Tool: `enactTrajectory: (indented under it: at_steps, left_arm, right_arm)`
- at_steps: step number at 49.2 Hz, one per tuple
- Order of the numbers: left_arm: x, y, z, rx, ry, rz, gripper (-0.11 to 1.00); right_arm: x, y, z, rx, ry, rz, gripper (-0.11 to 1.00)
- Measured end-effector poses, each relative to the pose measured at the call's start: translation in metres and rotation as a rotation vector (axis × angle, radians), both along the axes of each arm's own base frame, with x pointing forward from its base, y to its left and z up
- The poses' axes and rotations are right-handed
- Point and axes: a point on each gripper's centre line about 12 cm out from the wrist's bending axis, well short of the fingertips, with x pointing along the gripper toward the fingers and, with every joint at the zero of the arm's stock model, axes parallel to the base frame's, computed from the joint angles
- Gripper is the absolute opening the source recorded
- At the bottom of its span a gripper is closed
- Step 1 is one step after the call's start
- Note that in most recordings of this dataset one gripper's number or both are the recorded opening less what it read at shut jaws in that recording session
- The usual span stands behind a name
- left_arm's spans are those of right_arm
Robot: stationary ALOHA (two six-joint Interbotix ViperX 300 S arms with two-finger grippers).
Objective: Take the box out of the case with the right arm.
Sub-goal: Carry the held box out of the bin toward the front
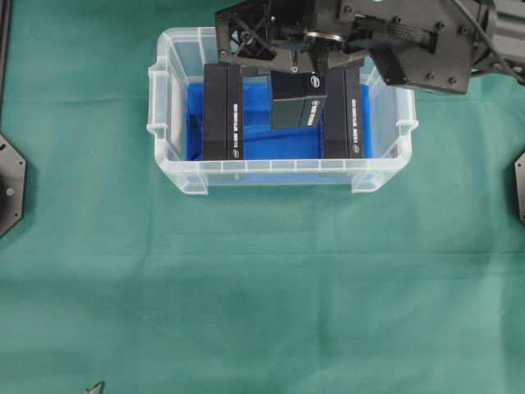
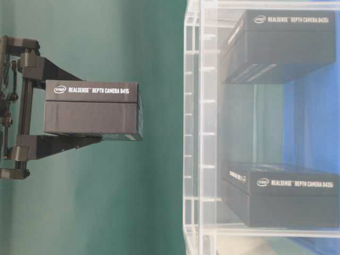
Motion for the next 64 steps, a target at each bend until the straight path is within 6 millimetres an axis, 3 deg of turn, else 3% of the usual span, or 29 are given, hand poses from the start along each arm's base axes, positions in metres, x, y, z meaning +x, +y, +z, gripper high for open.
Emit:
enactTrajectory:
  at_steps: [42, 64]
  left_arm:
    - [0.001, 0.0, 0.0, 0.0, 0.003, 0.0, 0.02]
    - [-0.001, 0.0, -0.001, 0.002, 0.012, 0.0, 0.02]
  right_arm:
    - [0.0, 0.001, 0.0, 0.0, 0.002, 0.003, 0.66]
    - [0.004, 0.036, 0.002, 0.011, -0.013, 0.036, 0.66]
